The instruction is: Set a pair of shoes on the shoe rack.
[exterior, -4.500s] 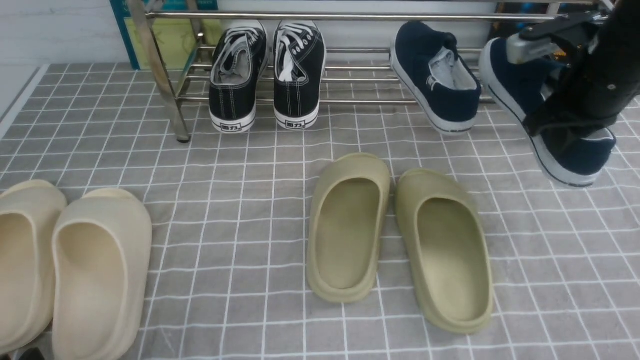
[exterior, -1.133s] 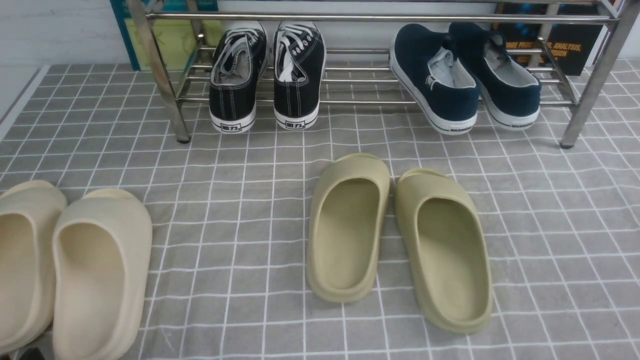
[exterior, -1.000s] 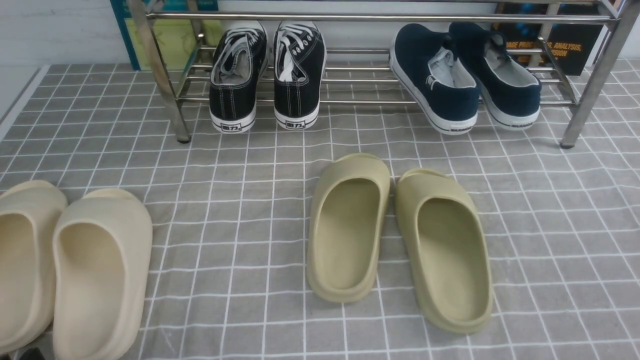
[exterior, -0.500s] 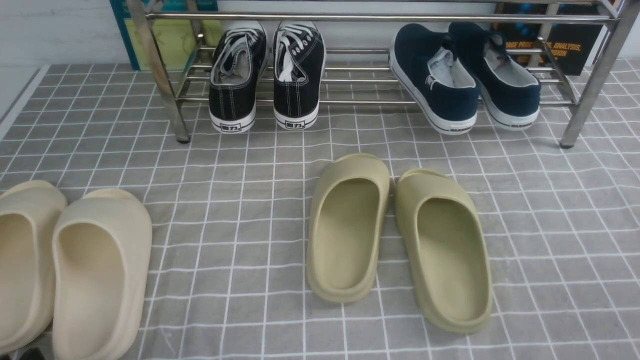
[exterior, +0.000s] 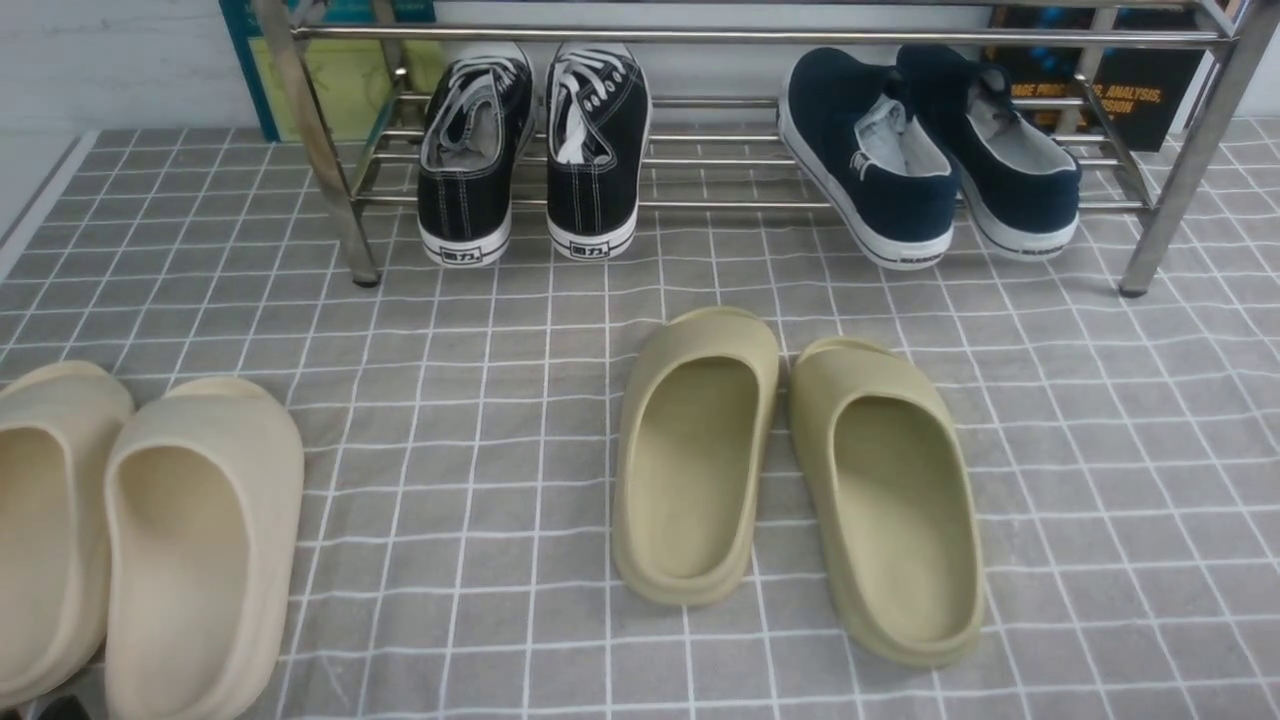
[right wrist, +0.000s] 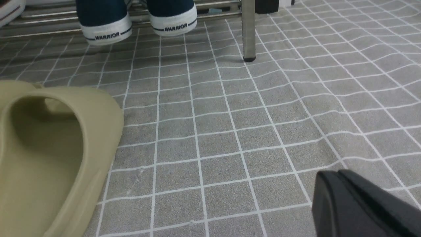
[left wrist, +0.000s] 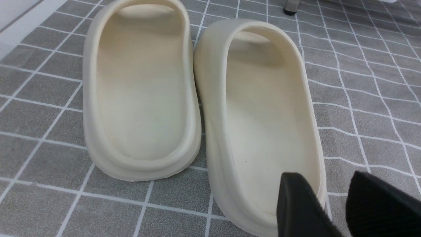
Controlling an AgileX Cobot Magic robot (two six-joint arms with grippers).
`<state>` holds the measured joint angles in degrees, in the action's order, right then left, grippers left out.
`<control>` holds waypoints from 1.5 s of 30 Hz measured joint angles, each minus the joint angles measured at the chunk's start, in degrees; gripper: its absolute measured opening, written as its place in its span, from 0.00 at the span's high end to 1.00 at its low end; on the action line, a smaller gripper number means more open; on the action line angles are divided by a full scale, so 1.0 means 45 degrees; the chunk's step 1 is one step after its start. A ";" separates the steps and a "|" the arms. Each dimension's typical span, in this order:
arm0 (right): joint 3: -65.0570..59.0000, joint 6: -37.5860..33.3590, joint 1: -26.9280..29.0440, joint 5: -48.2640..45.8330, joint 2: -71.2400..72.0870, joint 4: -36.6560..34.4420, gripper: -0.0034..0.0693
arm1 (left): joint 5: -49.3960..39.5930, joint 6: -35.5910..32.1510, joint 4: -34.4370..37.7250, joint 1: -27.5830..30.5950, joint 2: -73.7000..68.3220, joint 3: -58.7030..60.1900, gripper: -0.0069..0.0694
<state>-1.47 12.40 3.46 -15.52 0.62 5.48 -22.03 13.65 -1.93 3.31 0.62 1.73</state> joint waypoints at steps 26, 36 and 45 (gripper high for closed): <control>0.0108 -0.0191 0.0233 -0.1389 0.0000 -0.0016 0.93 | 0.0000 0.0000 0.0000 0.0000 0.0000 0.0000 0.60; 0.0108 -0.0191 0.0233 -0.1398 0.0000 -0.0026 0.92 | 0.0000 0.0000 0.0000 0.0000 0.0000 0.0000 0.60; 0.0108 -0.0191 0.0233 -0.1398 0.0000 -0.0054 0.91 | 0.0000 0.0000 0.0000 0.0000 0.0000 0.0000 0.60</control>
<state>-0.99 11.54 4.51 -21.82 0.62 5.24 -22.03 13.65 -1.93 3.31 0.62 1.73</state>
